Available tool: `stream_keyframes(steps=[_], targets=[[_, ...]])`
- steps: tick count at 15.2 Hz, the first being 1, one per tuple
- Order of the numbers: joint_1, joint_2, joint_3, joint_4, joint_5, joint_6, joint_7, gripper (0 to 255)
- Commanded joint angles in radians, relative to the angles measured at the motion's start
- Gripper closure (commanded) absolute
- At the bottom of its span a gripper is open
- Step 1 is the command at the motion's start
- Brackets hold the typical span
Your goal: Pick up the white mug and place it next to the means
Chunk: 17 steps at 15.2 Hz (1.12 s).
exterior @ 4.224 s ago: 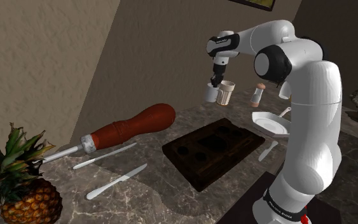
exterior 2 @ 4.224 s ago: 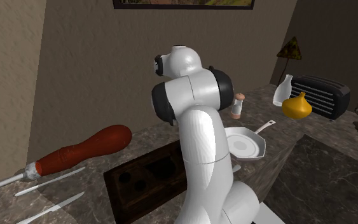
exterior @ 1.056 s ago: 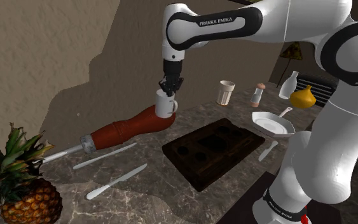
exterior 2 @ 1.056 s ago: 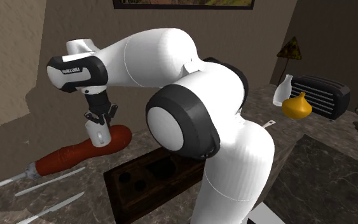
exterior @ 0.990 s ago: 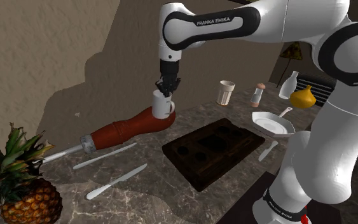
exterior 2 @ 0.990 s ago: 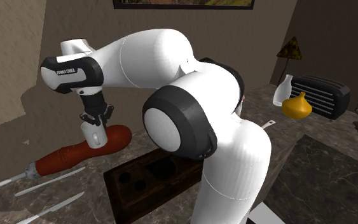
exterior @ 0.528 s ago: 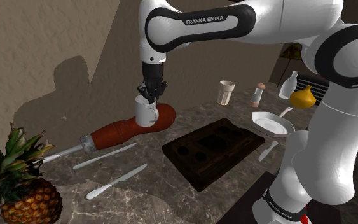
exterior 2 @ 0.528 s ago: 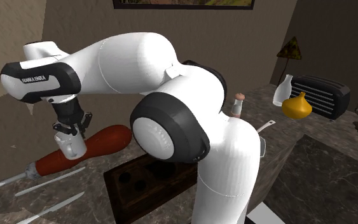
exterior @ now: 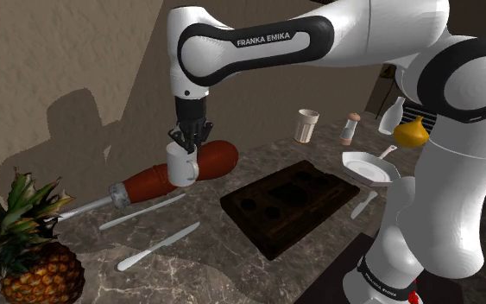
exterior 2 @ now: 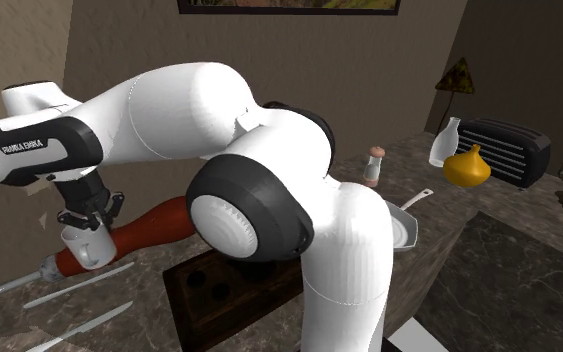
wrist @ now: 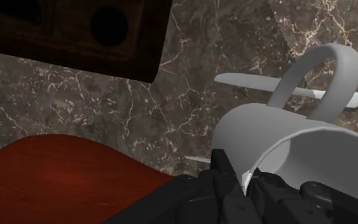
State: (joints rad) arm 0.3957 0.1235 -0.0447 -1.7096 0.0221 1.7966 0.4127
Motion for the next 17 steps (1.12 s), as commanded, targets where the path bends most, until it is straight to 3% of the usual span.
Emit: stream_keyframes(steps=[1, 17], targets=[[0.001, -0.001, 0.000, -0.029, 0.000, 0.028, 0.001, 255], [0.001, 0.047, 0.001, -0.184, 0.004, 0.231, -0.004, 255]])
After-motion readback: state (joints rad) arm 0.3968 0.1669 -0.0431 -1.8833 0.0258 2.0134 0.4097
